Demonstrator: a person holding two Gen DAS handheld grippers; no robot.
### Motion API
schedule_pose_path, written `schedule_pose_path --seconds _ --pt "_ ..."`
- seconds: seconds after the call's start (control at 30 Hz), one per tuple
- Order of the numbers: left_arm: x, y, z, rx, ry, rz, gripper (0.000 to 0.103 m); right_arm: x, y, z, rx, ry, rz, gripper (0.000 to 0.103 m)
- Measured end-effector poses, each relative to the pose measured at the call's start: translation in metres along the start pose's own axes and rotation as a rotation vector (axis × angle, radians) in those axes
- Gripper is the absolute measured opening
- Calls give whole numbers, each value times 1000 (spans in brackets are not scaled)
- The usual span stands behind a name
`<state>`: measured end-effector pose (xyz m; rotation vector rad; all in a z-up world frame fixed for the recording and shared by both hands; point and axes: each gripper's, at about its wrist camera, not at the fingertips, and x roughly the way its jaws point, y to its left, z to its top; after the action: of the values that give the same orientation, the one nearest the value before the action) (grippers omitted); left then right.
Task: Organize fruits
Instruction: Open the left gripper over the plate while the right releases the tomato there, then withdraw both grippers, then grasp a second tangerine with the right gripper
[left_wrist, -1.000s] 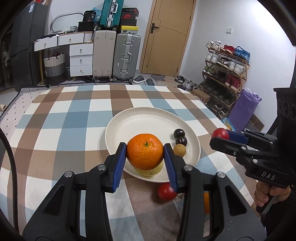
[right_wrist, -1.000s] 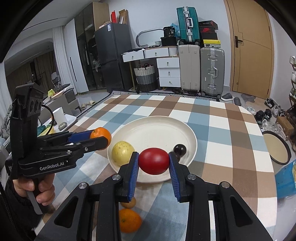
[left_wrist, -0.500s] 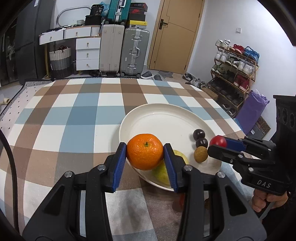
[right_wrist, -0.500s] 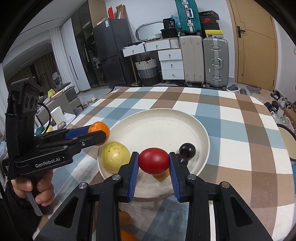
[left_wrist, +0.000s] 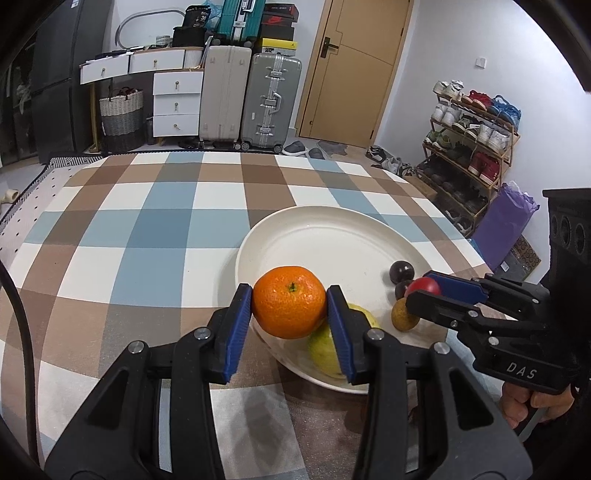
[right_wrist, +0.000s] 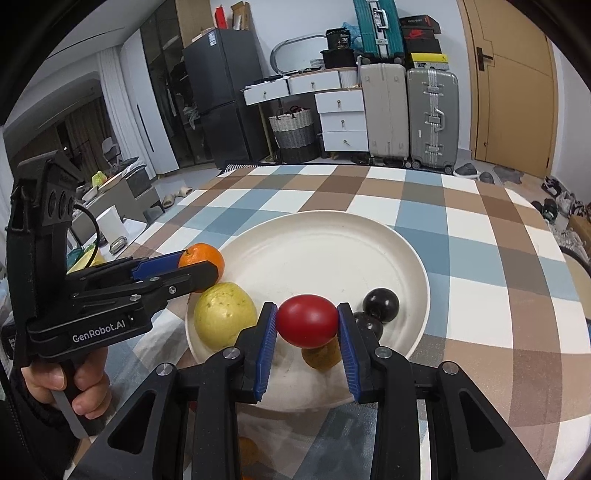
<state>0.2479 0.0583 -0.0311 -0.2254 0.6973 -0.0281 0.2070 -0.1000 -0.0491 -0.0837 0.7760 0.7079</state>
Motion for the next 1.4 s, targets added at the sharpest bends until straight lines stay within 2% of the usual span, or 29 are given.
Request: schedule_pose_path --seconds 0.17,0.27,0.33,0.43,0.5,0.63,0.67,0.7,0.83,0.9,1.4 --pt "-1 -4 -1 19 -8 -2 38 -14 1 1 -4 -22 -21 48" --pt "0 -5 -1 22 -5 15 38 -22 2 -1 -11 -24 -35 50" --pt "1 -4 0 17 0 22 42 -25 2 -3 -17 -21 -43 51" --pt "-1 -2 0 1 7 5 59 -30 1 -7 -24 -18 -56 53" --pt "-3 -3 0 5 1 8 78 -35 0 -10 -22 -18 -63 61" --pt "-12 -7 -3 18 -19 8 91 -44 -2 -15 -11 -21 -73 69" --pt "-14 -7 -5 16 -17 8 100 -46 -2 -16 -10 -21 -77 76" --pt "-17 -7 -7 14 -17 12 102 -49 -2 -18 -10 -20 -85 85" --pt "-28 -11 -12 15 -36 6 102 -57 -1 -22 -13 -16 -116 94" --pt "-34 -13 -15 13 -36 7 102 -59 -3 -24 9 -3 -132 101" --pt "-75 -24 -39 32 -11 40 102 -66 11 -48 29 49 -104 103"
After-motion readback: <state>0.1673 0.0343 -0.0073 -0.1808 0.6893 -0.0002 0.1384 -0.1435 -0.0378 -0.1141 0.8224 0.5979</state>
